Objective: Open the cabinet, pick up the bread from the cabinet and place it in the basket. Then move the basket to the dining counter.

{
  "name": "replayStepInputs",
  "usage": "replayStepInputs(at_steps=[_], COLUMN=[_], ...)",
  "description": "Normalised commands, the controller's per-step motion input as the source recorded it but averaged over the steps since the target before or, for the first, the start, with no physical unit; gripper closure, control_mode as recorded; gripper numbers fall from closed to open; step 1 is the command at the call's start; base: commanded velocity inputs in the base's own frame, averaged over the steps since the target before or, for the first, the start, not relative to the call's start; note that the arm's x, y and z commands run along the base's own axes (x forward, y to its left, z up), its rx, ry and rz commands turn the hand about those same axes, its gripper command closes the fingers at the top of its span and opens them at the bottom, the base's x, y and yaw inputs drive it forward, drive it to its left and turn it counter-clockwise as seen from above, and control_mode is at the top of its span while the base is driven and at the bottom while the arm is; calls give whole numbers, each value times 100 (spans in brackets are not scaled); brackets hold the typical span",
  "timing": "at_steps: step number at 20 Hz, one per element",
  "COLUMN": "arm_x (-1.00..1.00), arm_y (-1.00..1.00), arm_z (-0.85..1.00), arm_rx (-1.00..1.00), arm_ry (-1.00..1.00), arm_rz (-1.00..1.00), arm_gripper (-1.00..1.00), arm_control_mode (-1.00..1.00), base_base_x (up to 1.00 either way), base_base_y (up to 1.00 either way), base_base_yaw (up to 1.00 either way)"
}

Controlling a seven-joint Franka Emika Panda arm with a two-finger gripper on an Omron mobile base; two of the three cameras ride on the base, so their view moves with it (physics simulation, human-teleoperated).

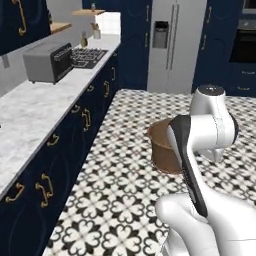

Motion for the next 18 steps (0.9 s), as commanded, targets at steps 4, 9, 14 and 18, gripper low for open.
replayStepInputs(at_steps=[4,9,14,18], arm_x=[0,0,0,0], arm_y=[0,0,0,0], arm_z=[0,0,0,0], arm_rx=[0,0,0,0], arm_ry=[0,0,0,0], arm_rz=[0,0,0,0], arm_gripper=[100,100,100,100], arm_control_mode=[100,100,100,100], base_base_x=[0,0,0,12], base_base_y=[-62,-63,-65,-44], base_base_yaw=[-83,-81,-79,-76])
